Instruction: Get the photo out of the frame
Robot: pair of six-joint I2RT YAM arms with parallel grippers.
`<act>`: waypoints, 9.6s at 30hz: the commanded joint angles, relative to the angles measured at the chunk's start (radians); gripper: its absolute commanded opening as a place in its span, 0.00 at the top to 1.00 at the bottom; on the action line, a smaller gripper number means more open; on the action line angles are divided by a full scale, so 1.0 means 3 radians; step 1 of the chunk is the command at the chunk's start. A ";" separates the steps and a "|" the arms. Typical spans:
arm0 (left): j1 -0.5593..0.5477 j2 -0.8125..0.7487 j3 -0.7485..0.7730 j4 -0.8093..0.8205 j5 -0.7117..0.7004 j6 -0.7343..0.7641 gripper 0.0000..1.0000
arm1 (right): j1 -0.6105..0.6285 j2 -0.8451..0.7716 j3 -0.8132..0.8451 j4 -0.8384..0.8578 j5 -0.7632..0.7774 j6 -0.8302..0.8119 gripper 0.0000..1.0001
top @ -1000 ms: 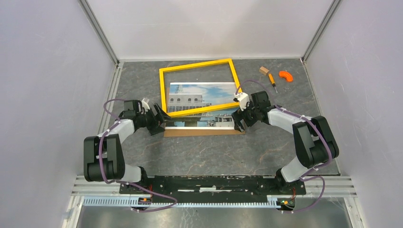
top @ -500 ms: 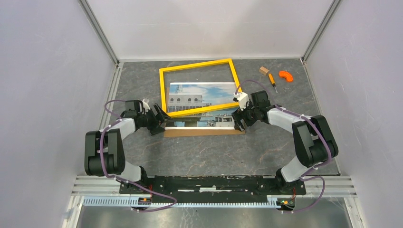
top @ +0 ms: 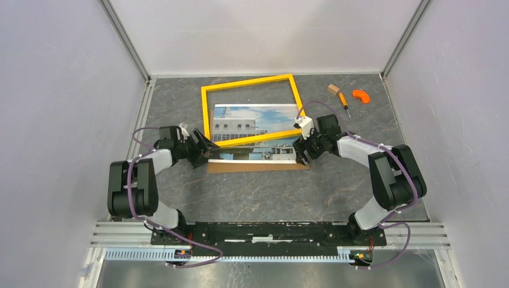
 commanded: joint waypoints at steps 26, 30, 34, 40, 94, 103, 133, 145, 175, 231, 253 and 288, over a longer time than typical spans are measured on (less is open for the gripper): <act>-0.0265 0.0339 0.0466 -0.0597 0.0241 -0.0387 0.85 | 0.0078 -0.0424 0.0232 -0.0628 0.0248 -0.0492 0.15; -0.0268 0.0297 0.0526 -0.0871 0.0304 -0.0398 0.97 | 0.0404 -0.0736 0.0218 -0.0554 0.0413 -0.0621 0.14; -0.0266 0.0239 0.0571 -0.1118 0.0301 -0.0327 0.98 | 0.0915 -0.1076 0.0084 -0.0381 0.0584 -0.0773 0.14; -0.0267 0.0180 0.0635 -0.1243 0.0412 -0.0306 0.98 | 0.1550 -0.1046 0.0008 -0.0187 0.1017 -0.1065 0.17; 0.0377 -0.0684 0.1700 -0.2147 -0.0547 0.1169 0.00 | 0.2248 -0.1083 0.2160 -0.0624 0.2649 -0.2267 1.00; 0.0441 -0.0623 0.1802 -0.2039 -0.0768 0.1090 0.00 | 0.1829 -0.0810 0.2065 0.0599 0.2683 -0.2471 1.00; 0.0675 -0.0570 0.1700 -0.1975 -0.0868 0.1159 0.00 | 0.1343 0.0449 0.0294 0.2344 0.0746 -0.2958 1.00; 0.0686 -0.0485 0.1715 -0.1958 -0.0823 0.1112 0.00 | 0.1397 0.0937 0.0539 0.1729 0.0951 -0.3147 1.00; 0.0686 -0.0402 0.1690 -0.1948 -0.0602 0.1297 0.00 | 0.1407 0.1159 0.1003 -0.0318 0.0530 -0.2530 1.00; -0.0096 0.2198 0.3393 -0.1740 -0.0509 0.1802 0.04 | -0.0515 0.1857 0.2565 -0.0957 -0.0357 0.0243 0.38; -0.0275 0.1340 0.2232 -0.1789 -0.0320 0.2147 0.39 | -0.0551 0.1079 0.1253 -0.1086 -0.0441 -0.0100 0.68; -0.0273 0.1002 0.2314 -0.1539 -0.1033 0.1976 0.00 | -0.0600 0.0424 0.0721 -0.1110 -0.0453 -0.0064 0.30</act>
